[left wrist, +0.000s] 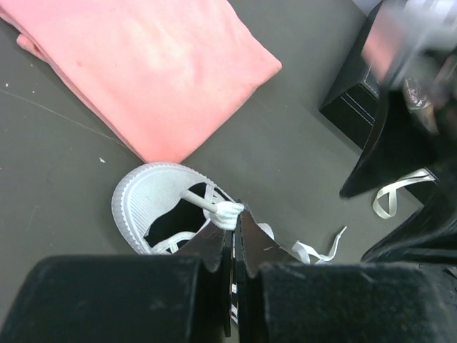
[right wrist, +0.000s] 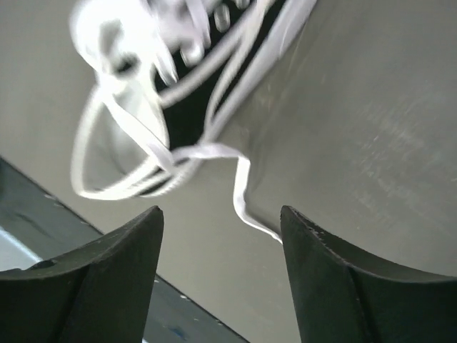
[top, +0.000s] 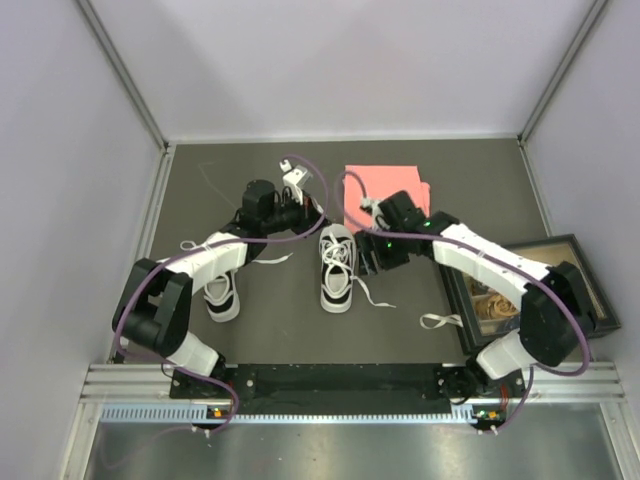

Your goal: Tie the shoes

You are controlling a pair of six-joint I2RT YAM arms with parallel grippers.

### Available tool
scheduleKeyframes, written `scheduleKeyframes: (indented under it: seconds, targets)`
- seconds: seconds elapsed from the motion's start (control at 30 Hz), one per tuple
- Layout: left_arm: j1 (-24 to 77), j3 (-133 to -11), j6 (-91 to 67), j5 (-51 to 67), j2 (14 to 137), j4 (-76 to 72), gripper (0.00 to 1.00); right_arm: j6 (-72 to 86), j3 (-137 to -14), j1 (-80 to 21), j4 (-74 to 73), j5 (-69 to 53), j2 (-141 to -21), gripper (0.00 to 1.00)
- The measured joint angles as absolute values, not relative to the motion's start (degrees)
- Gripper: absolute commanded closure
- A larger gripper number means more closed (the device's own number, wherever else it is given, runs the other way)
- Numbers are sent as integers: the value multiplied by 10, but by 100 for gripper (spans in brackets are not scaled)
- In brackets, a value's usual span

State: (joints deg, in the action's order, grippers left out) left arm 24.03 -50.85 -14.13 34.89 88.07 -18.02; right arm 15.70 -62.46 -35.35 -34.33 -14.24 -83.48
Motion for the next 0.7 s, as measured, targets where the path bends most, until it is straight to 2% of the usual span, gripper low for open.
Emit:
scheduleKeyframes:
  seconds: [0.3,0.57,0.67,0.7]
  targets:
    - [236,-509,-151,350,902,-179,100,139,-576,-427,-335,-77,-909,52]
    - [236,-509,-156,350,907,-178,100,135,-540,-457,-293,-29,-918,54]
    - [236,-509,-156,350,908,-178,100,135,-540,-472,-286,-10,-933,60]
    - [236,-509,-156,350,909,-178,100,135,-540,-479,-285,1,-939,69]
